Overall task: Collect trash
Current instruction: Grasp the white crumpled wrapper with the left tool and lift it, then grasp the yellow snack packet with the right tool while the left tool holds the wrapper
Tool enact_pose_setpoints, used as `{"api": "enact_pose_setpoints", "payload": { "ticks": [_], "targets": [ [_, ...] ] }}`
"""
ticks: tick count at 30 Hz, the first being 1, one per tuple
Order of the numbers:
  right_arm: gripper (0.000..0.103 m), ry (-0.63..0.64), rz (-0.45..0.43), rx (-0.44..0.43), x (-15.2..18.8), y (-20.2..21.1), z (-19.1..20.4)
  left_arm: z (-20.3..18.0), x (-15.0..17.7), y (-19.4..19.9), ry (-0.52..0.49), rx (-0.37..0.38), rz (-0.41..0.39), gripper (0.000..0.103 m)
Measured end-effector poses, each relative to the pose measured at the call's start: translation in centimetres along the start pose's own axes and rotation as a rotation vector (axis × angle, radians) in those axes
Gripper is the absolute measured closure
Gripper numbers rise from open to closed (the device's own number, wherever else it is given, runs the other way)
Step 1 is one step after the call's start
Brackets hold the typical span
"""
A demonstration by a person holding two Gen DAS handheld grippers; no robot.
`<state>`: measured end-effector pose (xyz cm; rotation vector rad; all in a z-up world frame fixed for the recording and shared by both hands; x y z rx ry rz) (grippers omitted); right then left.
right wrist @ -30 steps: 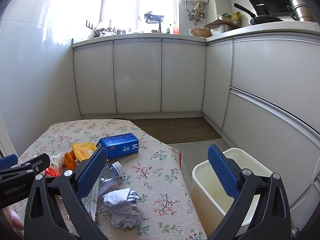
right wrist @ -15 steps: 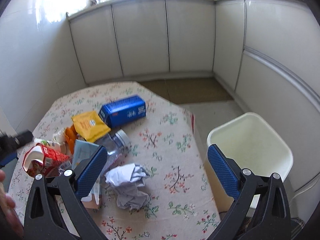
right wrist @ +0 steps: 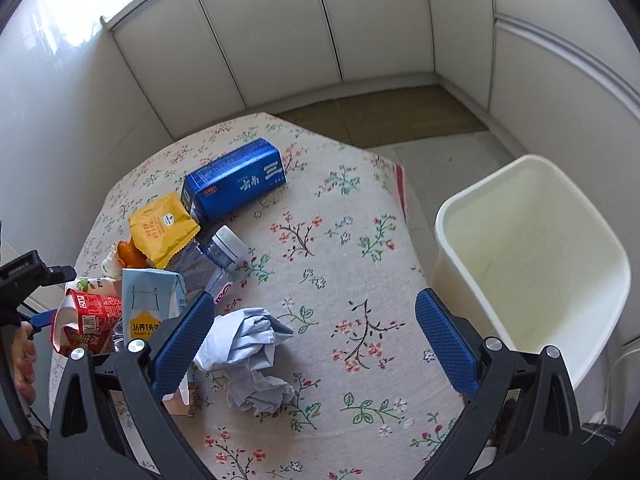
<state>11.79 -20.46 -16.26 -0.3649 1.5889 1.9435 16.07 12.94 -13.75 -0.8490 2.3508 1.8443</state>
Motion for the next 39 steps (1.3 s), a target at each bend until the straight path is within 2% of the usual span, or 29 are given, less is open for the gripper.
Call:
{"api": "enact_pose_setpoints", "payload": {
  "ticks": [3, 6, 8, 14, 16, 17, 18, 19, 20, 21, 27, 29, 33, 34, 36, 39],
  "targets": [
    [0.006, -0.006, 0.017, -0.005, 0.2, -0.5, -0.1, -1.8, -0.6, -0.2, -0.105, -0.016, 0.022, 0.007],
    [0.006, -0.003, 0.016, -0.003, 0.1, -0.6, 0.0, -4.0, -1.3, -1.9, -0.307, -0.112, 0.086, 0.007],
    [0.006, -0.005, 0.017, -0.001, 0.0, -0.8, -0.1, -4.8, -1.5, -2.7, -0.394, -0.157, 0.114, 0.007],
    [0.006, -0.014, 0.038, 0.008, 0.1, -1.7, -0.6, -5.9, -1.0, -6.3, -0.573, -0.275, 0.223, 0.007],
    [0.006, -0.014, 0.043, 0.010, 0.1, -1.9, -0.7, -5.5, -1.0, -7.3, -0.600, -0.312, 0.235, 0.018],
    [0.006, -0.013, 0.045, 0.010, 0.1, -2.0, -0.7, -5.3, -1.0, -7.7, -0.598, -0.305, 0.252, 0.036],
    [0.006, -0.013, 0.046, 0.008, 0.2, -2.0, -0.7, -4.9, -0.9, -8.0, -0.579, -0.285, 0.271, 0.046],
    [0.006, -0.012, 0.047, 0.007, 0.2, -2.0, -0.7, -4.7, -1.0, -8.0, -0.568, -0.277, 0.275, 0.049],
    [0.006, -0.011, 0.048, 0.006, 0.2, -2.0, -0.6, -4.4, -1.0, -7.9, -0.556, -0.268, 0.266, 0.059],
    [0.006, -0.009, 0.047, 0.004, 0.3, -2.0, -0.6, -4.1, -1.1, -7.7, -0.547, -0.263, 0.256, 0.061],
    [0.006, 0.026, 0.035, 0.000, 0.4, -1.8, 0.3, -1.7, -2.0, -4.0, -0.371, -0.120, 0.145, 0.062],
    [0.006, 0.049, 0.035, -0.017, 0.3, -1.6, 1.0, -0.9, -2.1, -2.2, -0.293, -0.050, 0.096, 0.062],
    [0.006, 0.098, 0.009, -0.079, -0.8, -0.6, 3.4, 0.4, -1.7, 1.5, -0.120, 0.136, 0.009, 0.062],
    [0.006, 0.114, 0.003, -0.094, -1.2, -0.3, 4.1, -0.7, -1.3, 1.6, -0.097, 0.158, -0.005, 0.062],
    [0.006, 0.177, 0.004, -0.113, -2.3, -0.1, 6.4, -0.4, -0.9, 2.1, -0.066, 0.195, -0.020, 0.062],
    [0.006, 0.318, 0.010, -0.093, -4.0, -0.8, 10.3, -0.7, -1.1, 2.5, -0.064, 0.227, -0.031, 0.062]
  ]
}}
Point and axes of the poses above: each gripper's, at about its wrist camera, not at the fingertips, and y roughly against the way its jaws point, z to its left, x to its underside, the point moved 8 cm from there along -y, roughly the way its jaws point, and after that the axes turned 3 degrees about x, right-handed, at the moved point
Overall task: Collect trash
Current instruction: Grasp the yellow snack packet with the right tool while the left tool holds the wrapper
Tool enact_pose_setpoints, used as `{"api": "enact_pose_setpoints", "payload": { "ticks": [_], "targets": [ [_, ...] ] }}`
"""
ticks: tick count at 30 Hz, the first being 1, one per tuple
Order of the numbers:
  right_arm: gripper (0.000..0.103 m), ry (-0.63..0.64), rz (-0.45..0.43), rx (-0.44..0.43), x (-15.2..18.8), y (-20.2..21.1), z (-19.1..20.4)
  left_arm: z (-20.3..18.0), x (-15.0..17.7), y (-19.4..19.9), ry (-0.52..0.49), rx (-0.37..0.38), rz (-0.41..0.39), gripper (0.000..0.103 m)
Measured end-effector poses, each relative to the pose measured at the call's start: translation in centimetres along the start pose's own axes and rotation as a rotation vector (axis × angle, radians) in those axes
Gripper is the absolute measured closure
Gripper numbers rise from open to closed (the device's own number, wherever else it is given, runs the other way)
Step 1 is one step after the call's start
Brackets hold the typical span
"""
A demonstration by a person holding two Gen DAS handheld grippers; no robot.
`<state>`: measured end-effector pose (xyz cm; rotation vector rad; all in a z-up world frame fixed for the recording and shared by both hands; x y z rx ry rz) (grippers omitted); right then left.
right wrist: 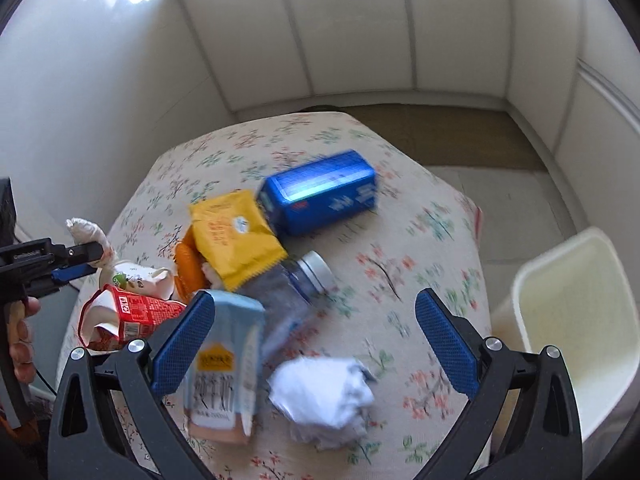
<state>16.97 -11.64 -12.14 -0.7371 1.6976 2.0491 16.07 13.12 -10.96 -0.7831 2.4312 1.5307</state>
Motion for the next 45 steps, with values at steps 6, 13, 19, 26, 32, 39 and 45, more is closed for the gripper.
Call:
{"api": "enact_pose_setpoints", "payload": {
  "ticks": [6, 13, 19, 26, 32, 39, 45],
  "targets": [
    [0.006, 0.263, 0.101, 0.045, -2.5, -3.9, 6.1, -0.3, -0.9, 0.9, 0.024, 0.073, -0.019, 0.062],
    [0.008, 0.478, 0.154, 0.160, -2.3, -8.1, 9.3, -0.9, -1.7, 1.8, 0.017, 0.129, -0.029, 0.062],
    [0.046, 0.462, 0.241, 0.151, -1.8, -11.0, 9.5, -0.7, -1.9, 1.9, 0.030, 0.151, -0.024, 0.062],
    [0.093, 0.351, 0.219, 0.066, -2.1, -11.0, 9.0, -0.9, -2.1, 1.8, 0.022, 0.156, -0.027, 0.062],
    [0.095, 0.279, 0.114, 0.000, -3.1, -7.7, 8.7, -1.1, -2.2, 1.7, 0.024, 0.154, -0.043, 0.062],
    [0.095, 0.202, -0.008, -0.046, -4.1, -3.3, 7.6, -2.1, -2.1, 2.1, 0.004, 0.159, -0.068, 0.062],
    [0.095, 0.141, -0.109, -0.049, -4.6, 0.3, 5.0, -3.3, -2.0, 2.6, -0.018, 0.157, -0.101, 0.062]
  ]
}}
Point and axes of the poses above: each gripper's, at about its wrist camera, not at the fingertips, and y roughly against the way its jaws point, z to its left, x to its underside, the point moved 8 cm from there along -y, roughly the way its jaws point, and after that the axes turned 3 degrees about x, right-handed, at the moved point
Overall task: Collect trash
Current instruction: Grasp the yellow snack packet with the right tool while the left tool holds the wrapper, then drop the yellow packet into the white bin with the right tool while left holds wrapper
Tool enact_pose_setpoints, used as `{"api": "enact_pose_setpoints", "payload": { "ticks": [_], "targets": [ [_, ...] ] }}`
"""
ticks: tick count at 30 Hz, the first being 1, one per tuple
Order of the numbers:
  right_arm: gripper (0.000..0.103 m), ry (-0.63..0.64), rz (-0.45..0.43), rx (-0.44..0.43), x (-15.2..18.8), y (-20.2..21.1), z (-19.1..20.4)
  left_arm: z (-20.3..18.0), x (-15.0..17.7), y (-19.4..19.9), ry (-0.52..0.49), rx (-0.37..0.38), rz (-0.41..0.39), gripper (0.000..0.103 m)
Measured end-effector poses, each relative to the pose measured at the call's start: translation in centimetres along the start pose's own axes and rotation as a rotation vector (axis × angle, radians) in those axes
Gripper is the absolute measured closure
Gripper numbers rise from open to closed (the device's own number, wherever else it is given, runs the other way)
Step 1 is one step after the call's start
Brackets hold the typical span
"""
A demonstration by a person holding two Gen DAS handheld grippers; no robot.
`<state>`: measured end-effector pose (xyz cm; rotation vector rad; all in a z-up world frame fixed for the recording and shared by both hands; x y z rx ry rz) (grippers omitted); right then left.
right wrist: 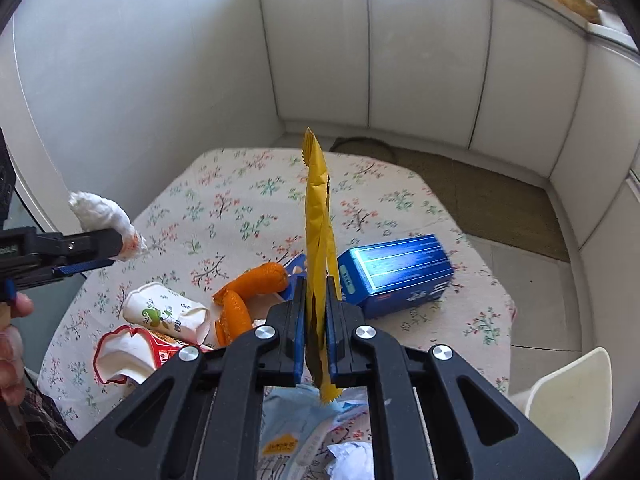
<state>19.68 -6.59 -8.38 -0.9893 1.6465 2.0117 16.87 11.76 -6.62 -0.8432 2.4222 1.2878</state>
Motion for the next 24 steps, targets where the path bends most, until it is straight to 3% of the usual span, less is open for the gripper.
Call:
{"api": "enact_pose_setpoints", "payload": {
  "ticks": [7, 13, 24],
  "targets": [
    [0.095, -0.052, -0.096, 0.057, 0.6, 4.3, -4.0, -2.5, 0.9, 0.1, -0.068, 0.011, -0.016, 0.062],
    [0.095, -0.103, -0.150, 0.159, 2.3, 7.9, -9.5, -4.6, 2.1, -0.6, -0.122, 0.002, -0.009, 0.062],
    [0.095, -0.334, -0.140, 0.295, 7.9, 11.4, -19.8, -9.8, 7.5, -4.0, -0.186, 0.042, 0.065, 0.062]
  ]
}}
Point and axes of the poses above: each gripper's, at about its wrist camera, not at the fingertips, and y roughly against the way its jaws point, z to its left, x to its underside, the point moved 8 cm from there along -y, roughly the way its jaws point, and after that the axes turned 3 degrees about x, right-handed, at the moved point
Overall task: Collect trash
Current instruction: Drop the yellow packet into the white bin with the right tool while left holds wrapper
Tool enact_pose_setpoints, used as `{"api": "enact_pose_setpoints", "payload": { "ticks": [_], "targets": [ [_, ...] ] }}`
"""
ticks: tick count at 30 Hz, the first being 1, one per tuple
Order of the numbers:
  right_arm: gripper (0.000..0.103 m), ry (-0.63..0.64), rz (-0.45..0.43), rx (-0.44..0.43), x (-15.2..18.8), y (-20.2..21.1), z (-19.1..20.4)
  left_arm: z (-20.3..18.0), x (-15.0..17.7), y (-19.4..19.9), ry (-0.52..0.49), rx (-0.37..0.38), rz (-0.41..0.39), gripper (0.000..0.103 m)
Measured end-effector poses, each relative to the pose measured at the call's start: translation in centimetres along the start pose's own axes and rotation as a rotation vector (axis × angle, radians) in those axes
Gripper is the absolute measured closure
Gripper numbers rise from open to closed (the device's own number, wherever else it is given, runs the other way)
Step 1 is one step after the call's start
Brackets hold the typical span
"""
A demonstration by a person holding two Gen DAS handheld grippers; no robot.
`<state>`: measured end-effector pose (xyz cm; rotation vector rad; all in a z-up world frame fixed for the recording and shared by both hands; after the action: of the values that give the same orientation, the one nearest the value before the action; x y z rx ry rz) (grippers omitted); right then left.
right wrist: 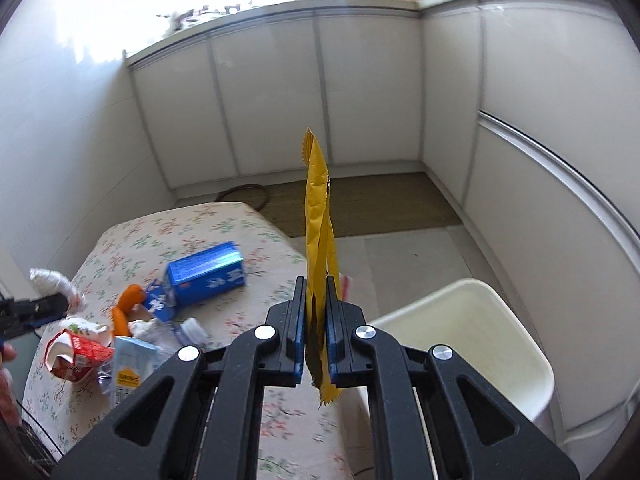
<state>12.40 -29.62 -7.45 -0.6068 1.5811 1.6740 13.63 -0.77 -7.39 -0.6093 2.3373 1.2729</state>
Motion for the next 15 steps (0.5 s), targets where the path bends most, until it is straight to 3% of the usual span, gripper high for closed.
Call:
{"api": "enact_pose_setpoints", "payload": {
  "ticks": [6, 8, 10, 12, 13, 15],
  "targets": [
    [0.092, -0.094, 0.057, 0.143, 2.5, -0.6, -5.6, -4.0, 1.8, -2.5, -0.042, 0.023, 0.051, 0.062],
    [0.085, -0.111, 0.049, 0.179, 2.4, 0.0, -7.4, -5.7, 2.3, -3.6, -0.067, 0.034, 0.068, 0.062],
    [0.050, -0.126, 0.012, 0.214, 2.1, 1.1, -9.0, -7.7, 2.7, -4.6, -0.090, 0.052, 0.083, 0.062],
    [0.027, -0.159, -0.042, 0.258, 1.7, 2.5, -10.8, -9.7, 3.0, -5.6, -0.111, 0.067, 0.096, 0.062],
    [0.020, -0.184, -0.065, 0.274, 1.6, 3.2, -11.7, -10.9, 3.2, -6.2, -0.125, 0.076, 0.102, 0.062],
    [0.016, -0.246, -0.101, 0.304, 1.5, 4.4, -13.8, -12.9, 3.3, -7.1, -0.148, 0.092, 0.108, 0.062]
  ]
}}
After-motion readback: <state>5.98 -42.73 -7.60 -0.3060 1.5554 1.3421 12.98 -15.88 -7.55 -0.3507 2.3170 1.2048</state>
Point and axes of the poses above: each gripper's, at about its wrist camera, not at the fingertips, and y roughly against the way its jaws point, z to its left, x to its underside, the point moved 8 cm from there along -y, roughly the way its jaws point, and after that the axes turned 3 degrees about x, right-handed, at the moved point
